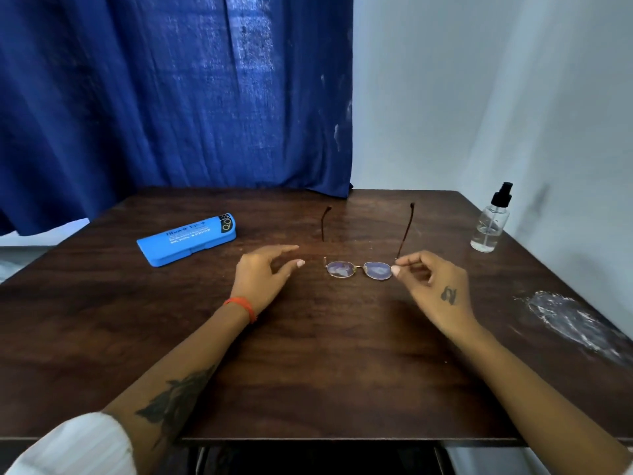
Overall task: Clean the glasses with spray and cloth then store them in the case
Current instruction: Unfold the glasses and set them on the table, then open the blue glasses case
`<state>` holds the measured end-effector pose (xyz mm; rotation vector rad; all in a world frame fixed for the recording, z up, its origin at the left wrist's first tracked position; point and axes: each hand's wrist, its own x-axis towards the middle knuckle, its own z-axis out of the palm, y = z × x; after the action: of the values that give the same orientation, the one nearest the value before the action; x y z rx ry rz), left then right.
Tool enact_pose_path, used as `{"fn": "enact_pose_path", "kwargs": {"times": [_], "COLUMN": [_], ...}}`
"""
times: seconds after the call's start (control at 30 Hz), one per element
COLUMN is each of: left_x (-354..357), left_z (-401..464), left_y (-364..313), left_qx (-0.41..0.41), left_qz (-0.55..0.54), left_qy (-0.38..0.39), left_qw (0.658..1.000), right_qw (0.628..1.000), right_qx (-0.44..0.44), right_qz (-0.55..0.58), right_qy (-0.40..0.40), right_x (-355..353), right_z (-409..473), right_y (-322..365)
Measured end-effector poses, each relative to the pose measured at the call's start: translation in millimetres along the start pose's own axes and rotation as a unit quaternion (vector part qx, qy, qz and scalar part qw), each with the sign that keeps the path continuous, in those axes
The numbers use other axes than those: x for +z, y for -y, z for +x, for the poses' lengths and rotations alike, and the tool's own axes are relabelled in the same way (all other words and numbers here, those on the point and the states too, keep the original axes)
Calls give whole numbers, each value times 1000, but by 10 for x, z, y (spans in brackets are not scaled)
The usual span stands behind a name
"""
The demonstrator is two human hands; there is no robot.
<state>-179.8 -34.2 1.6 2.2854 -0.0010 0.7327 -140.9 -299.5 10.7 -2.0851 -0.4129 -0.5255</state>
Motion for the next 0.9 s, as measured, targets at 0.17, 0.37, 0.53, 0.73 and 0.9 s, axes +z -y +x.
{"fn": "enact_pose_path", "kwargs": {"times": [0.17, 0.37, 0.53, 0.73, 0.9], "left_x": [-536, -1082, -1257, -1277, -1277], "left_z": [-91, -67, 92, 228, 156], "left_y": [483, 1040, 1332, 1476, 1448], "left_qx": [68, -76, -170, -166, -112], "left_qz": [188, 257, 165, 155, 149], "left_qy": [-67, -103, -70, -31, -33], "left_qw": [978, 958, 969, 973, 982], "right_qw": [980, 941, 911, 850, 841], "right_qx": [-171, -304, -371, -446, -431], "right_qz": [7, -22, -82, -185, -215], "right_qy": [97, 147, 162, 211, 246], "right_x": [307, 978, 1618, 2327, 2562], "right_z": [-183, -41, 180, 458, 526], "right_y": [413, 914, 1241, 1360, 1279]}}
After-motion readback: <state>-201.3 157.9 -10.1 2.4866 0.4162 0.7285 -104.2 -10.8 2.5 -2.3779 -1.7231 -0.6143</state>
